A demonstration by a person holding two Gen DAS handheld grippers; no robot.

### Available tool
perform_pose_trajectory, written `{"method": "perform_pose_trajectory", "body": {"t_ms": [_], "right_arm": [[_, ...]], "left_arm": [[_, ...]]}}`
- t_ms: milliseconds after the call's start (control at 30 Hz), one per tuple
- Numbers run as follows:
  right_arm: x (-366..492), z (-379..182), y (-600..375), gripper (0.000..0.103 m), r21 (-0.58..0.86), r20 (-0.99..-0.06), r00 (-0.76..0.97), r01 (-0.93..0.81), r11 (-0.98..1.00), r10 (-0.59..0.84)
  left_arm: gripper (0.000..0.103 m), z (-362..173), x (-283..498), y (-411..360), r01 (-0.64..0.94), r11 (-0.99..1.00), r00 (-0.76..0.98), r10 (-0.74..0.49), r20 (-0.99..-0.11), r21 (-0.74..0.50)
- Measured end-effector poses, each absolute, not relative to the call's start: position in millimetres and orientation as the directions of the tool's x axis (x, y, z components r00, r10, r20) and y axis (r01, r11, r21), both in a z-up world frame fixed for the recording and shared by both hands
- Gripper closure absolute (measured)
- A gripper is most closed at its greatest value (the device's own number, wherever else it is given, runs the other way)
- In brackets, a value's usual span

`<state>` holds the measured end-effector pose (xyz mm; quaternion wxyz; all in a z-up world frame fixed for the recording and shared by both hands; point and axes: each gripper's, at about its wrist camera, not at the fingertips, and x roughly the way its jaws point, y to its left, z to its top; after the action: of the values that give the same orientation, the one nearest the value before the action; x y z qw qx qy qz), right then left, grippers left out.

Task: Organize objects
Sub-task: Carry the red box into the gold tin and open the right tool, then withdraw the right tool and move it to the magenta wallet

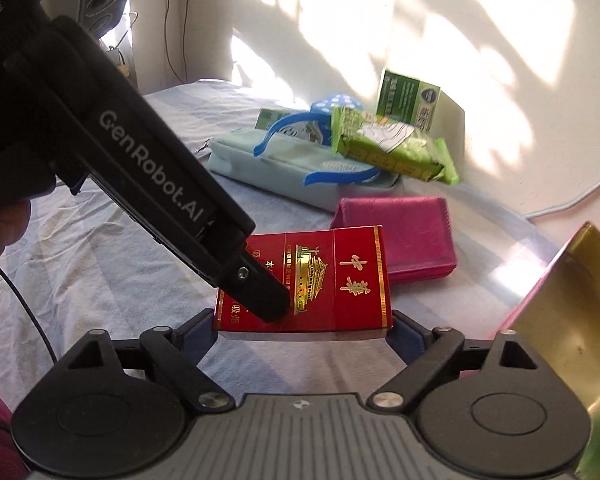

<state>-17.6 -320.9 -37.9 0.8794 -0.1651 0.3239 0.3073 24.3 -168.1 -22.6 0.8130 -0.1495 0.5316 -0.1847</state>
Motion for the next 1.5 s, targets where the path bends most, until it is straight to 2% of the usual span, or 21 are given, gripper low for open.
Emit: {"method": "perform_pose_trajectory", "body": {"t_ms": [167,333,533,667,867,1033,1267,1500], "right_arm": [[-22.2,-21.2,-359.7,0.013,-0.172,-0.595,0.723,-0.541,0.823,0.351],[-23.6,-10.0,-422.6,0.013,-0.158,-0.559,0.795,-0.382,0.911,0.236],[-18.1,-14.5,-489.4,0.013,-0.086,-0.61,0.785,-0.203,0.976,0.11],[-5.9,-20.5,-525.9,0.013,-0.018,-0.65,0.756,-0.122,0.992,0.081],[31.6,-23.3,-558.5,0.013,0.024,-0.649,0.758,-0.062,0.998,0.063],[75.8,-34.0,-567.2,0.014,0.048,-0.673,0.735,-0.072,0.996,0.086],[107.7,-61.1,-540.1,0.013,-0.01,-0.717,0.69,-0.15,0.989,0.098],[95.9,-58.8,-525.4,0.012,-0.002,-0.699,0.706,-0.165,0.986,0.117]], "left_arm": [[0.054,2.7,38.1,-223.8,0.261,0.876,0.377,-0.48,-0.792,-0.406],[0.054,17.0,51.4,-294.0,0.408,0.832,0.348,-0.523,-0.778,-0.376],[0.054,11.2,62.6,-380.9,0.548,0.768,0.285,-0.543,-0.79,-0.33],[0.054,5.1,73.5,-421.2,0.589,0.74,0.246,-0.548,-0.8,-0.326],[0.054,9.1,104.8,-462.0,0.595,0.745,0.275,-0.541,-0.795,-0.302],[0.053,-0.9,138.7,-469.8,0.527,0.791,0.303,-0.517,-0.8,-0.311],[0.049,-29.0,162.5,-453.4,0.41,0.849,0.297,-0.468,-0.832,-0.332],[0.045,-28.9,157.0,-421.1,0.363,0.873,0.334,-0.449,-0.829,-0.326]]}}
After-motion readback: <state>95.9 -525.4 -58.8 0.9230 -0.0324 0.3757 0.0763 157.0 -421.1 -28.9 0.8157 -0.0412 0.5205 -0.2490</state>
